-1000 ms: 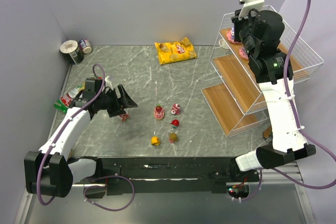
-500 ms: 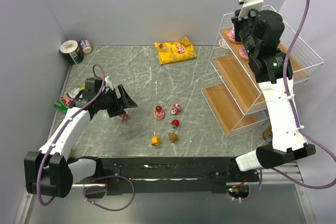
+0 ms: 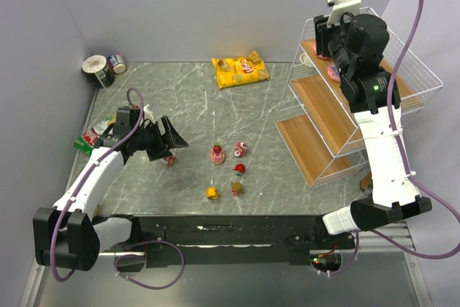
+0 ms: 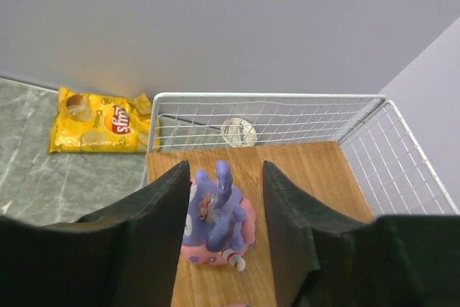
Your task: Place and organize the plastic toys onto the shelf
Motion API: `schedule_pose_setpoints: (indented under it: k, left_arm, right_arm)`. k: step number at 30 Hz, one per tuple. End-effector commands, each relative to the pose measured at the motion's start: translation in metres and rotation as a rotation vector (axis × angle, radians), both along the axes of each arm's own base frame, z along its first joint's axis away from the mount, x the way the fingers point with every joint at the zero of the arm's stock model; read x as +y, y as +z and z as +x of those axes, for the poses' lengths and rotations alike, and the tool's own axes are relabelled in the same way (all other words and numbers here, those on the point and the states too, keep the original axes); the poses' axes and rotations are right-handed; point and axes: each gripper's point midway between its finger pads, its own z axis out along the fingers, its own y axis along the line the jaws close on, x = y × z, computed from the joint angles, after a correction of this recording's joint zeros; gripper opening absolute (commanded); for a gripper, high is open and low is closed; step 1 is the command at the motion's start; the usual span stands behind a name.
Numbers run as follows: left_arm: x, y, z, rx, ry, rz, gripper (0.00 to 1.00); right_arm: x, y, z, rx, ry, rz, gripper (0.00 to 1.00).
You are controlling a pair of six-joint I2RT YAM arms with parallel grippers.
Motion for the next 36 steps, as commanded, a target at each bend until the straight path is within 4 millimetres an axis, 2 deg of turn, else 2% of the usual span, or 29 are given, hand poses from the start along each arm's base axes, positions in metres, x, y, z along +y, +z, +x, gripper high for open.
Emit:
schedule_pose_setpoints:
  k: [1,6,8,9,11,12,13,20,22,23,25,26,29,30,36]
  left_arm:
    - [0.0,0.008,0.001,-0.033,-0.008,-0.006,0.87]
    - [0.001,0.008,0.002,-0.035,-0.006,0.0,0.88]
    - [0.001,0.009,0.001,-0.039,-0.004,0.002,0.88]
    - [0.001,0.009,0.001,-0.038,-0.003,0.002,0.89]
    - [0.002,0.009,0.002,-0.041,-0.002,0.002,0.89]
    - [0.002,0.009,0.002,-0.041,-0.002,0.002,0.9]
    - [0.002,0.01,0.002,-0.045,-0.001,0.001,0.91]
    - [0.003,0.013,0.004,-0.062,0.013,0.006,0.99]
    - [0.003,0.016,0.004,-0.078,0.015,-0.002,0.97]
    - [0.002,0.016,0.004,-0.08,0.02,-0.006,0.96]
    - [0.005,0.016,0.006,-0.103,0.039,-0.002,0.96]
    - [0.005,0.015,0.007,-0.101,0.048,-0.004,0.96]
    - [0.006,0.018,0.012,-0.133,0.064,-0.008,0.96]
    - [0.005,0.02,0.014,-0.144,0.066,-0.014,0.96]
    - [0.005,0.029,0.021,-0.156,0.099,-0.023,0.96]
  right_arm:
    - [-0.002,0.015,-0.003,-0.057,0.001,0.035,0.58]
    - [-0.001,0.029,-0.008,-0.07,0.008,0.051,0.69]
    - [-0.003,0.04,-0.015,-0.087,0.004,0.069,0.76]
    - [-0.004,0.044,-0.019,-0.096,0.004,0.074,0.84]
    - [-0.004,0.051,-0.025,-0.11,0.011,0.092,0.9]
    - [-0.003,0.055,-0.03,-0.12,0.019,0.099,0.97]
    - [-0.003,0.058,-0.034,-0.126,0.027,0.111,0.99]
    - [0.003,0.063,-0.068,-0.091,0.077,0.207,1.0]
    - [0.011,0.053,-0.078,-0.053,0.121,0.241,1.0]
    - [0.009,0.062,-0.099,-0.087,0.143,0.26,1.0]
    - [0.013,0.054,-0.111,-0.089,0.177,0.29,1.0]
    - [0.016,0.06,-0.131,-0.115,0.222,0.301,1.0]
    - [0.029,0.053,-0.154,-0.099,0.32,0.313,1.0]
    - [0.031,0.056,-0.169,-0.117,0.356,0.314,1.0]
    - [0.053,0.032,-0.202,-0.063,0.514,0.332,1.0]
